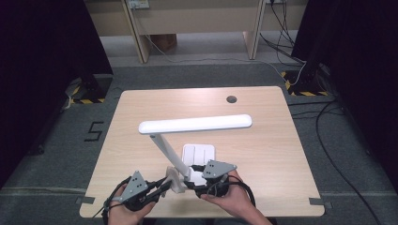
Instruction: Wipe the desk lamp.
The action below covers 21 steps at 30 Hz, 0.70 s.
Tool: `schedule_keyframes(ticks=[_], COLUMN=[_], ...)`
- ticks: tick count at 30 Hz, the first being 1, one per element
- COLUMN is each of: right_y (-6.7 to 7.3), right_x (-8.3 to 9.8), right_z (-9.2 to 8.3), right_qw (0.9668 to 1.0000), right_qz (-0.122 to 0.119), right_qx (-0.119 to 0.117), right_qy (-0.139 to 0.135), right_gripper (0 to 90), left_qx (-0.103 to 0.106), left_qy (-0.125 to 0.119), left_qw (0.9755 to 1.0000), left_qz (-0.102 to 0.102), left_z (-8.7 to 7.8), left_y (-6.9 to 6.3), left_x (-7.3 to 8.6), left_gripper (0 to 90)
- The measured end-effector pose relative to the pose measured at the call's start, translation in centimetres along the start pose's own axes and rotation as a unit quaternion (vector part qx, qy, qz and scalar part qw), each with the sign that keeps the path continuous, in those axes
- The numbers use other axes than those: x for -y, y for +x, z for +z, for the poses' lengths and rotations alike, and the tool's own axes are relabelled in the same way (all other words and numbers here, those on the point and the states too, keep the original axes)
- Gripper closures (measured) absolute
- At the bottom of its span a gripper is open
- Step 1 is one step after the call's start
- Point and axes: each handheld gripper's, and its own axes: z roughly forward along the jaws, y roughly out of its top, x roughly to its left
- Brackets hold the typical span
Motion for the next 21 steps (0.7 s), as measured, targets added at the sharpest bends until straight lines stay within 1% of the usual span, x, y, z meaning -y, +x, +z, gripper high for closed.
schedule_keyframes(ticks=[2, 4, 7, 8, 11, 12, 13, 14, 15, 17, 18, 20, 21], right_y=[0.2, 0.4, 0.8, 0.9, 0.8, 0.7, 0.6, 0.5, 0.3, 0.0, -0.1, -0.4, -0.4], right_x=[-0.3, -0.6, -1.1, -1.2, -1.6, -1.7, -1.8, -1.8, -1.8, -1.8, -1.8, -1.8, -1.8], right_z=[-0.2, -0.6, -1.5, -1.8, -2.9, -3.2, -3.4, -3.5, -3.5, -3.4, -3.4, -3.3, -3.3], right_qw=[1.0, 0.9999, 0.9997, 0.9997, 0.9995, 0.9993, 0.9994, 0.9993, 0.9994, 0.9995, 0.9995, 0.9992, 0.9993], right_qz=[-0.002, -0.009, -0.017, -0.017, -0.017, -0.015, -0.014, -0.012, -0.018, -0.016, -0.021, -0.032, -0.032], right_qx=[-0.005, -0.007, -0.008, -0.009, -0.008, -0.008, -0.006, -0.005, -0.002, 0.0, -0.001, -0.001, 0.001], right_qy=[-0.002, -0.007, -0.014, -0.018, -0.027, -0.032, -0.031, -0.034, -0.03, -0.027, -0.025, -0.023, -0.021], right_gripper=[40.4, 40.2, 40.2, 40.0, 38.8, 37.9, 36.7, 35.7, 34.9, 32.5, 31.0, 28.0, 26.8], left_qx=[0.007, 0.019, 0.021, 0.022, 0.017, 0.018, 0.021, 0.023, 0.025, 0.028, 0.03, 0.034, 0.036], left_qy=[-0.003, -0.01, -0.013, -0.013, -0.008, -0.004, -0.005, -0.004, -0.001, 0.007, 0.007, 0.015, 0.019], left_qw=[0.9999, 0.9996, 0.9989, 0.9987, 0.9984, 0.9982, 0.998, 0.9978, 0.9975, 0.9963, 0.9961, 0.9952, 0.9948], left_qz=[0.008, 0.02, 0.041, 0.044, 0.054, 0.057, 0.06, 0.062, 0.067, 0.081, 0.083, 0.09, 0.093], left_z=[-0.1, -0.5, -0.5, -0.3, 0.6, 1.0, 1.3, 1.7, 1.9, 2.4, 2.6, 2.8, 2.8], left_y=[-0.3, -0.8, -1.0, -0.9, -0.7, -0.6, -0.6, -0.7, -0.8, -1.0, -1.0, -1.0, -1.0], left_x=[-0.5, -1.4, -2.6, -2.8, -3.2, -3.3, -3.4, -3.5, -3.6, -3.8, -3.9, -3.9, -4.0], left_gripper=[81.0, 80.9, 80.8, 80.7, 80.8, 80.8, 80.8, 80.8, 80.8, 80.7, 80.7, 80.7, 80.6])
